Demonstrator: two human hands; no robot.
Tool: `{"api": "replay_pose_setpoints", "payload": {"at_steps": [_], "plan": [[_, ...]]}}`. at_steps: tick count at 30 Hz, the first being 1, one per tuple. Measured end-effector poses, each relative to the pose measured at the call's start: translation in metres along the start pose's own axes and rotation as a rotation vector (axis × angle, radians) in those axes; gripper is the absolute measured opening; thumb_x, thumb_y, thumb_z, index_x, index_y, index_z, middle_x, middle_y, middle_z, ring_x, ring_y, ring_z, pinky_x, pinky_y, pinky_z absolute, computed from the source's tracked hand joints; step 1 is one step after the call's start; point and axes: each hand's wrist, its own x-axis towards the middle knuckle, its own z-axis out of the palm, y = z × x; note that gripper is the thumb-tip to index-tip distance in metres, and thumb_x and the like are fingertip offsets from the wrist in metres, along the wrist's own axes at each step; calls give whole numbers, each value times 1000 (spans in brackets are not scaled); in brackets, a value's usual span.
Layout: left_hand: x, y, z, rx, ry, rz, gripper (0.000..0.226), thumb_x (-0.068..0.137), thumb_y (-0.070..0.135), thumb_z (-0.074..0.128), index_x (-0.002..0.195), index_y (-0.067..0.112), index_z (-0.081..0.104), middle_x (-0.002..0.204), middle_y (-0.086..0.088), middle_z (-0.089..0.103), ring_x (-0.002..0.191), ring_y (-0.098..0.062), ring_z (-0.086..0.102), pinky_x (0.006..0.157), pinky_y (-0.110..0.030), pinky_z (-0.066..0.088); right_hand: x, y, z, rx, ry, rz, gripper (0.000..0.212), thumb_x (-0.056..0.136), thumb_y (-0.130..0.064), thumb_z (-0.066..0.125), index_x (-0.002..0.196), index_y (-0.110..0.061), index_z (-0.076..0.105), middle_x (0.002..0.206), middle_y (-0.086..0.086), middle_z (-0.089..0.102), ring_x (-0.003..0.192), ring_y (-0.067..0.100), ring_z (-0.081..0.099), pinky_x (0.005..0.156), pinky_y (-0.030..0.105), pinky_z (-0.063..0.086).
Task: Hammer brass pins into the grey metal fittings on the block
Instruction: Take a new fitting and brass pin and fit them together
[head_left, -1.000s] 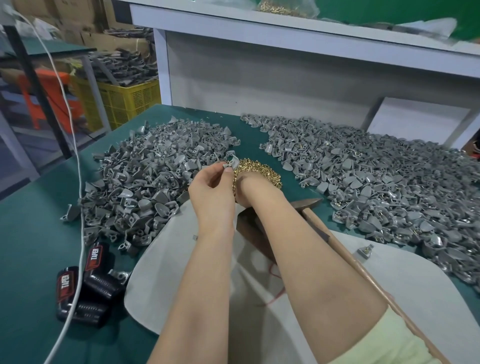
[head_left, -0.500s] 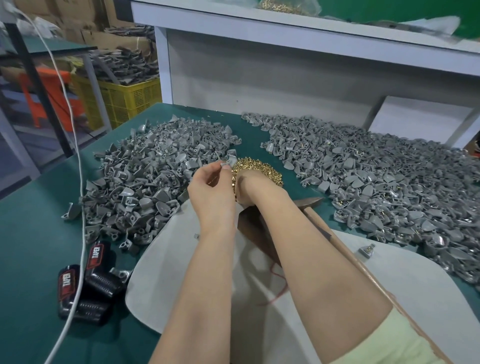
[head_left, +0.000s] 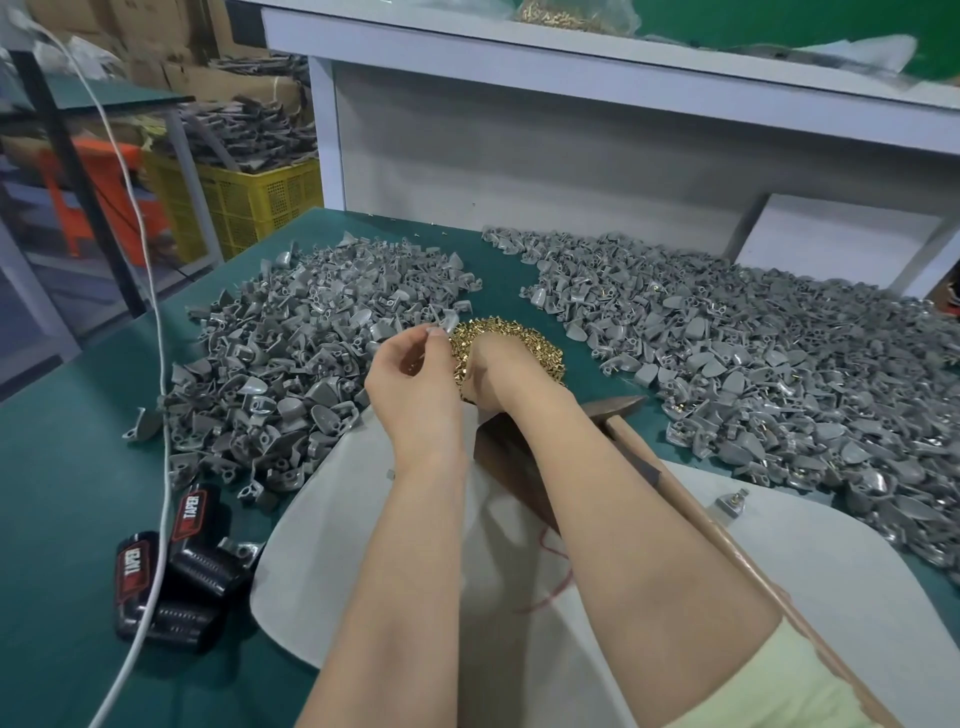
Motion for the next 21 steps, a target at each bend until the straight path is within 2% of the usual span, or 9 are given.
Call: {"api": "replay_pose_setpoints", "payload": {"at_steps": [3,5,7,9,11,14,16,18,21], "plan": [[-3,1,1,94,-64,55,11,89,7,60,85,17,63,87,-2,65,80,-13,59,83,-27,50,-9,15,-10,254,198,-25,9,85,-17,62,82,-10,66,82,1,64,78,22,57,67,23,40],[-6,1,2,189,-142,114,18,89,9,61,79,23,61,87,-2,66,80,-12,58,81,-27,47,-24,32,-24,464,288,-6,10,86,-15,60,89,-19,69,83,-6,61,76,13,57,68,21,42],[-10,1,4,291,-283,171,18,89,11,63,77,25,61,84,4,66,80,-9,59,79,-20,46,-43,53,-38,639,275,5,21,87,-9,57,81,-25,70,74,-8,64,70,12,60,68,24,51],[-17,0,7,429,-447,222,17,88,12,64,79,25,60,80,10,64,80,-6,59,74,-15,44,-65,72,-47,793,257,20,21,87,-4,60,81,-21,71,71,-4,68,69,11,64,71,24,56],[-25,-3,10,612,-572,276,14,88,13,64,80,24,61,81,11,63,84,-10,60,79,-21,46,-89,88,-47,888,272,16,16,86,-2,62,87,-14,72,72,0,70,68,8,66,69,19,56],[-35,-5,13,893,-677,330,11,88,18,63,84,27,61,85,11,64,92,-14,62,94,-36,46,-113,98,-38,869,336,-2,25,87,1,61,81,-22,70,77,-2,70,75,11,67,74,21,56],[-40,-6,14,1044,-698,370,11,89,21,61,83,31,59,85,14,62,97,-14,61,99,-39,41,-119,100,-28,826,355,2,24,86,1,61,83,-22,68,81,-2,69,81,15,66,80,28,55],[-41,-7,14,1154,-695,422,11,90,25,60,82,33,57,86,15,61,100,-14,60,96,-35,36,-119,100,-20,763,357,22,15,85,-3,64,90,-18,67,88,2,69,86,17,65,85,35,54],[-41,-8,14,1224,-669,448,10,90,28,60,82,34,58,93,14,65,102,-15,57,85,-35,27,-117,100,-13,625,398,5,9,85,-8,66,86,-17,68,83,-2,68,82,14,64,85,34,53]]}}
